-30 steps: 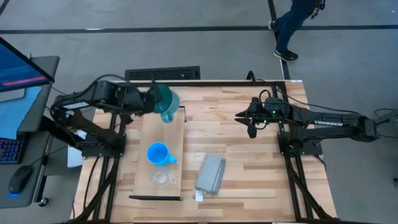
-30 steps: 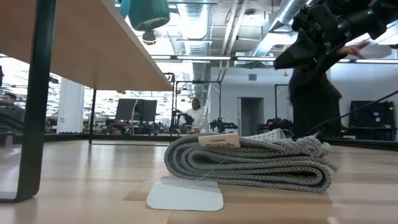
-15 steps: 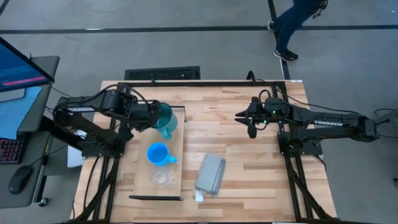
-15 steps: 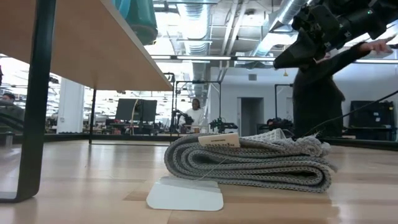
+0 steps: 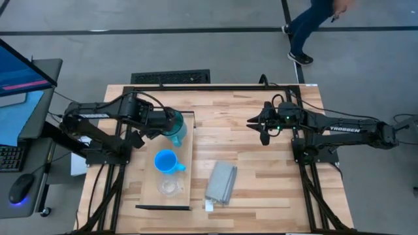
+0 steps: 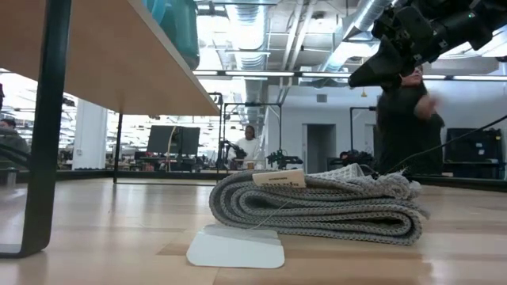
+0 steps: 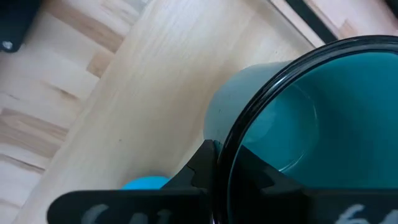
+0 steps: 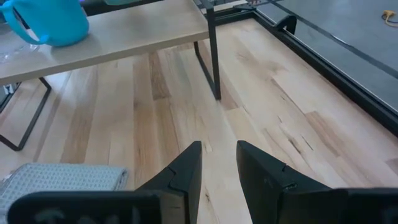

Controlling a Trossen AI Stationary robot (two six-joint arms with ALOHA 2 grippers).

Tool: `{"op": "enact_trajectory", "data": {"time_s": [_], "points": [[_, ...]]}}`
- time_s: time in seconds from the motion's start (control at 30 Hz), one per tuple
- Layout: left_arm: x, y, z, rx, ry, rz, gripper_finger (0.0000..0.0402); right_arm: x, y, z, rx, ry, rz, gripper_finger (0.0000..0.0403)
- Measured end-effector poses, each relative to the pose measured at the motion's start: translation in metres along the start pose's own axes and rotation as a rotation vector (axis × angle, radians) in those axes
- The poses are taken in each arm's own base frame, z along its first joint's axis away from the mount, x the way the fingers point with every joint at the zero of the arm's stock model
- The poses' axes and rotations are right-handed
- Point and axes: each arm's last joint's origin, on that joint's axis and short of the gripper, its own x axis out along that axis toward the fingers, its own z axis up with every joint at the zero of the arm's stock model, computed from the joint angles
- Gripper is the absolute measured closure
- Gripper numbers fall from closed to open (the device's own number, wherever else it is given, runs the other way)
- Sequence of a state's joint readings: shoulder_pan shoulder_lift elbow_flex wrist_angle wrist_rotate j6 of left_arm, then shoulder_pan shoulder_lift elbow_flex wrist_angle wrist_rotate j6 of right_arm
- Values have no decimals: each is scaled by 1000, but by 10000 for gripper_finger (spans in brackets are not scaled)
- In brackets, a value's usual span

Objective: Stack small to large cups/mugs on shelf
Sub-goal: Put the blue mug on the shelf

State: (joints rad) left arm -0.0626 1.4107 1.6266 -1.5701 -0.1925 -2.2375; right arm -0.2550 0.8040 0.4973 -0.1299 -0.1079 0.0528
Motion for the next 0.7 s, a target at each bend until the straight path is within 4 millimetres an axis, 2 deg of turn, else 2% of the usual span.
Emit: {"op": "enact_trajectory", "data": {"time_s": [0.33, 0.7], "points": [[13, -6, -7, 4, -19, 47, 391, 0, 0, 0, 18, -1, 1, 280], [29, -1, -10, 10, -9, 141, 391, 0, 1, 0, 19, -2, 37, 280]]}}
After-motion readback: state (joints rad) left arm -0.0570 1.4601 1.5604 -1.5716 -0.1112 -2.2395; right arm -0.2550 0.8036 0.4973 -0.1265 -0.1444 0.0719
